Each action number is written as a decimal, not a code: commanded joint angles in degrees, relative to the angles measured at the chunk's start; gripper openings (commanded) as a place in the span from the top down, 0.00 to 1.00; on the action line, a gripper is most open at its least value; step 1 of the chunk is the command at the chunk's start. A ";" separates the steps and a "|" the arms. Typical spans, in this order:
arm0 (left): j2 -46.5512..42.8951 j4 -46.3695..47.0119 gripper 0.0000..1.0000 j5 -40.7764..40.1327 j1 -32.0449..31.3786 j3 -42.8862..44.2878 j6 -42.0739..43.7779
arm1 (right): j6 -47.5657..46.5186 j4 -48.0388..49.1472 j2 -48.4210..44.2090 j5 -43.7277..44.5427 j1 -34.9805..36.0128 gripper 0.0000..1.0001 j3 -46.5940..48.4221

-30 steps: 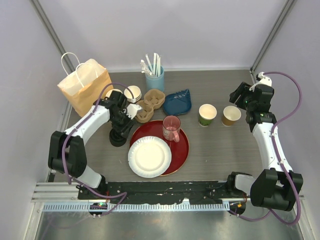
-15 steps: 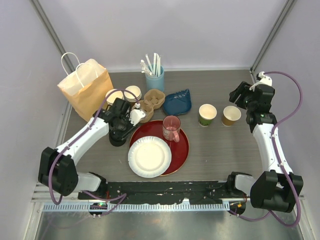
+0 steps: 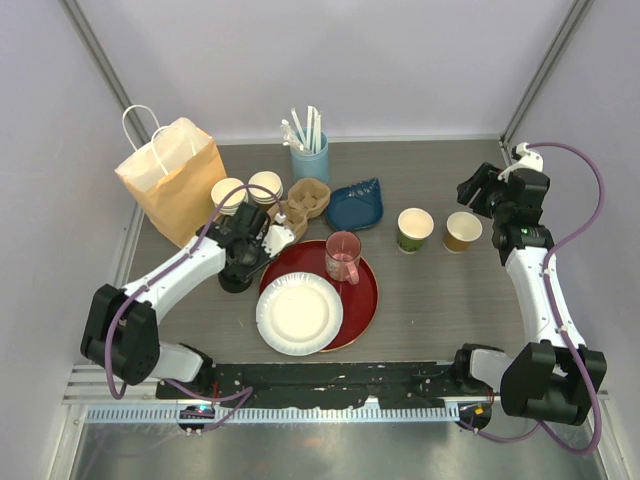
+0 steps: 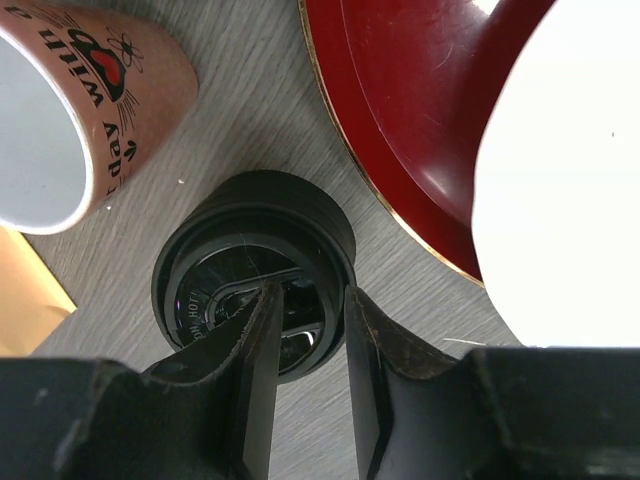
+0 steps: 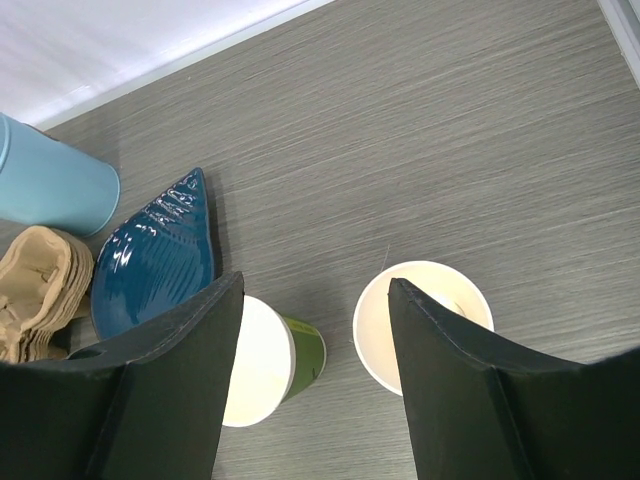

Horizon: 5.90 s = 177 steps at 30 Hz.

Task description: Pack the takeout coffee

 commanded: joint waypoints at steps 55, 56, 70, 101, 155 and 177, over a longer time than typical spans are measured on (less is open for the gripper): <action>-10.65 -36.45 1.00 13.23 -8.39 33.36 21.98 | -4.56 -12.53 15.12 -2.59 49.59 0.19 33.18; -10.38 -37.69 1.00 13.40 -8.65 34.06 23.81 | -4.73 -12.18 15.12 -2.66 50.47 0.19 33.27; 17.72 -38.50 1.00 17.62 -18.76 65.69 18.66 | -4.30 -15.24 -3.07 -2.85 28.09 0.11 21.41; 58.62 -7.90 1.00 17.09 -30.72 97.35 -5.26 | -1.75 -11.73 9.93 -2.84 2.84 0.32 13.59; 45.87 -15.99 1.00 15.69 -28.35 82.24 -0.34 | -9.31 -25.27 18.72 -4.77 16.81 0.96 12.36; 47.89 -14.76 1.00 19.11 -27.99 82.41 -2.79 | -7.99 -27.90 11.01 3.56 15.76 0.49 17.63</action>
